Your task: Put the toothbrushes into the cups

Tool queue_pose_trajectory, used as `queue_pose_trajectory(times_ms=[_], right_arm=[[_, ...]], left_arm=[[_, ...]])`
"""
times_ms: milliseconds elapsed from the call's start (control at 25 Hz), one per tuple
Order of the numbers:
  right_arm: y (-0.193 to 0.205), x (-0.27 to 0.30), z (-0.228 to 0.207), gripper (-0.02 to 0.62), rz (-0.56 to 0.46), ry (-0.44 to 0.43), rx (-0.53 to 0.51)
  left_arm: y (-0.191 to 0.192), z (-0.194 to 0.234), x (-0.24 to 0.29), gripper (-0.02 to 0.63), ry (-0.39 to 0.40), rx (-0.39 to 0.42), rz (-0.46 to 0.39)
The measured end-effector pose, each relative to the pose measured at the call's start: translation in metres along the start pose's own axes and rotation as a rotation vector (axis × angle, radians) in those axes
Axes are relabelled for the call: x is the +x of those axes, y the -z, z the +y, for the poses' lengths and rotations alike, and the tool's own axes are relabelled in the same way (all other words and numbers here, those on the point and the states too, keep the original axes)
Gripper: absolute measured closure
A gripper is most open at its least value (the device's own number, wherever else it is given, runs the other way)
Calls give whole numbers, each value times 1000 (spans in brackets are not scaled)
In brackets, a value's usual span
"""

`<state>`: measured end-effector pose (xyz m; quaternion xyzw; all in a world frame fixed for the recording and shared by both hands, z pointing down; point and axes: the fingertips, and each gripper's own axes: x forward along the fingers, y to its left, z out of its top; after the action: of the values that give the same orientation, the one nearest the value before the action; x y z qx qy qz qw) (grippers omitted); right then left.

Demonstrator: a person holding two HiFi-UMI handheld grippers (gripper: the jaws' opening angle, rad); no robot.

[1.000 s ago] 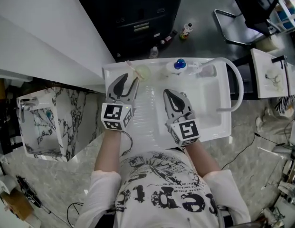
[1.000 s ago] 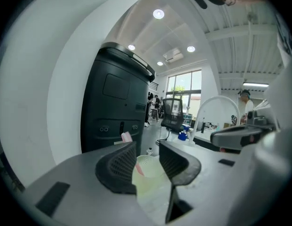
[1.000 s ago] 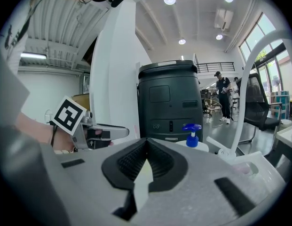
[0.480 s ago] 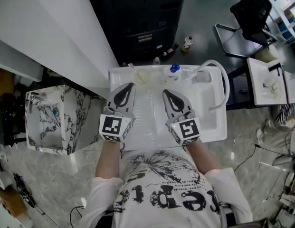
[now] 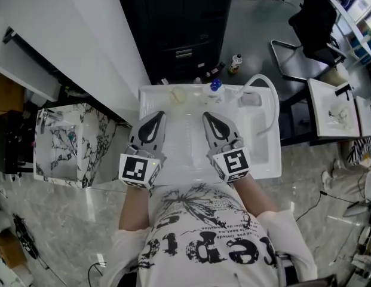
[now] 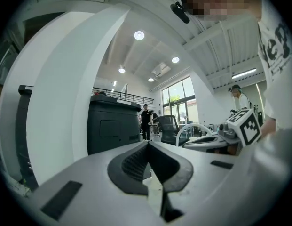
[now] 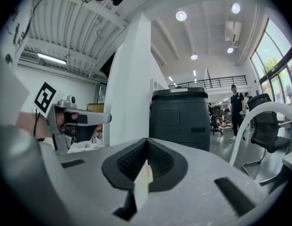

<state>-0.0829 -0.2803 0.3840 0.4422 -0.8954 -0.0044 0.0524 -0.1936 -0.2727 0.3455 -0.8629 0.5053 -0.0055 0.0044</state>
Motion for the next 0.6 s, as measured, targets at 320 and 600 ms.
queue_pose_trajectory(times_ms=[320, 600], right_arm=[[-2, -11, 3, 604, -13, 1, -21], [-4, -12, 5, 604, -18, -1, -28]], left_arm=[[-8, -5, -13, 595, -29, 7, -3], [-5, -6, -14, 595, -29, -4, 9]])
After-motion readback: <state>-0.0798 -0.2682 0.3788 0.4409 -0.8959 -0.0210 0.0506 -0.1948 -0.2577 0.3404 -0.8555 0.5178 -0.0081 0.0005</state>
